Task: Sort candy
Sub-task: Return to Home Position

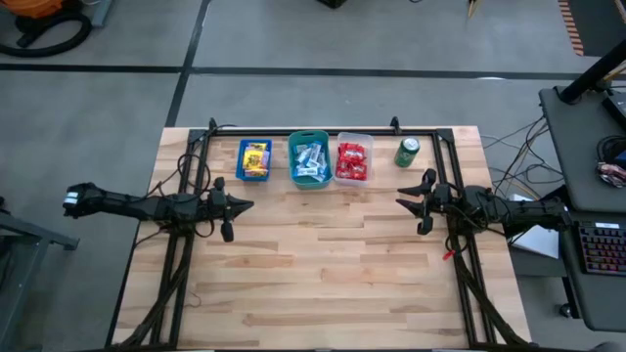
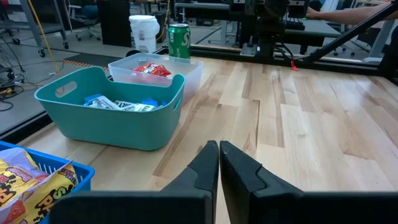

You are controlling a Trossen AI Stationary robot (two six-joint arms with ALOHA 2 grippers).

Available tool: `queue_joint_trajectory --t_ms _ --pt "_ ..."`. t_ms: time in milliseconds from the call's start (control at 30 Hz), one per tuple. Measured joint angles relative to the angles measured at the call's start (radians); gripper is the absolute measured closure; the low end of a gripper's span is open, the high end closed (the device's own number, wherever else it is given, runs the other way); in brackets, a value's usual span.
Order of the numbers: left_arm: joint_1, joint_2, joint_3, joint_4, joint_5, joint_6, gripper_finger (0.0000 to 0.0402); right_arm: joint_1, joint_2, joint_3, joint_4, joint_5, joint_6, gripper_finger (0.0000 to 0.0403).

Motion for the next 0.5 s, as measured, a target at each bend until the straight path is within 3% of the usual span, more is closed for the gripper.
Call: queue_joint_trajectory --t_ms 500 --pt "0.000 0.000 0.000 0.000 0.000 0.000 0.0402 0.000 0.000 0.001 0.001 -0.001 0.000 0.0264"
